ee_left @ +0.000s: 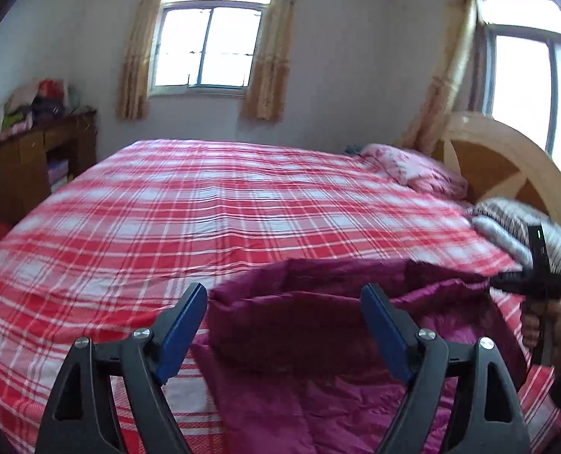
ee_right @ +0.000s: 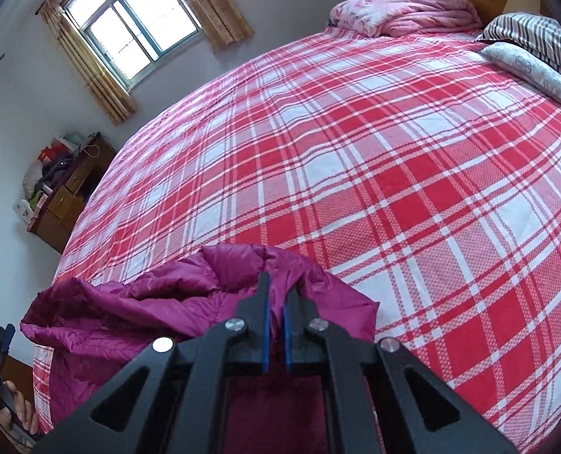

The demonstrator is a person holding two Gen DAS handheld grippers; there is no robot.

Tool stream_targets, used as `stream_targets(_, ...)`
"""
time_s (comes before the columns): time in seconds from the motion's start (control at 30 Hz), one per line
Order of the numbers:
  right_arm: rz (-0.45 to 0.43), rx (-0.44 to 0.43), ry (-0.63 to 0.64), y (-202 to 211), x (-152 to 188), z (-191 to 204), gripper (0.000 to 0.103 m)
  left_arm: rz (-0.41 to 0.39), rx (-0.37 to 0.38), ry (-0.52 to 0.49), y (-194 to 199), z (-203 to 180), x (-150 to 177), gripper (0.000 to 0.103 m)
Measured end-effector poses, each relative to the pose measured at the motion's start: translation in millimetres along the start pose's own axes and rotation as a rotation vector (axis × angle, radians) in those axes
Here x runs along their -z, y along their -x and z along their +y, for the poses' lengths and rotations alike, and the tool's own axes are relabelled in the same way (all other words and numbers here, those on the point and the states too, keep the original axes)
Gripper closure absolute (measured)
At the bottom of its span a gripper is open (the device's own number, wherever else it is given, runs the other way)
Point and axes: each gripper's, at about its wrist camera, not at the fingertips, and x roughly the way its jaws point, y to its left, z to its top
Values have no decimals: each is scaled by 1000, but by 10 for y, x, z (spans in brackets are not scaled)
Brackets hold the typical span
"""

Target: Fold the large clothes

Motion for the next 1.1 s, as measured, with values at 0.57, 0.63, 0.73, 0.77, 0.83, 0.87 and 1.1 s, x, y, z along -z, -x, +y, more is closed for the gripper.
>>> stream_targets(0.57,-100,-34,181,194,415,964,27,219,-217,40,-1294,-228,401,19)
stream_targets(0.63,-87,-21,284,45,578,1227,27,238,-258,66,-1354,-175,412,19)
stream_targets(0.73,-75,43,369,-277,638,1369,27,269,-289,124,-1424,-83,424,19)
stream_targets(0.77,-50,72,368,-414,601,1351,27,282,-288,141,-1456,-53,416,19)
stream_targets(0.83,-9,83,336,-606,531,1242,27,300,-287,159,-1506,-24,401,19)
stream_targets(0.87,1,92,328,-677,495,1198,27,312,-280,165,-1544,-1,403,19)
stream_targets(1.1,15,105,291,-810,443,1001,27,327,-258,198,-1622,21,492,18)
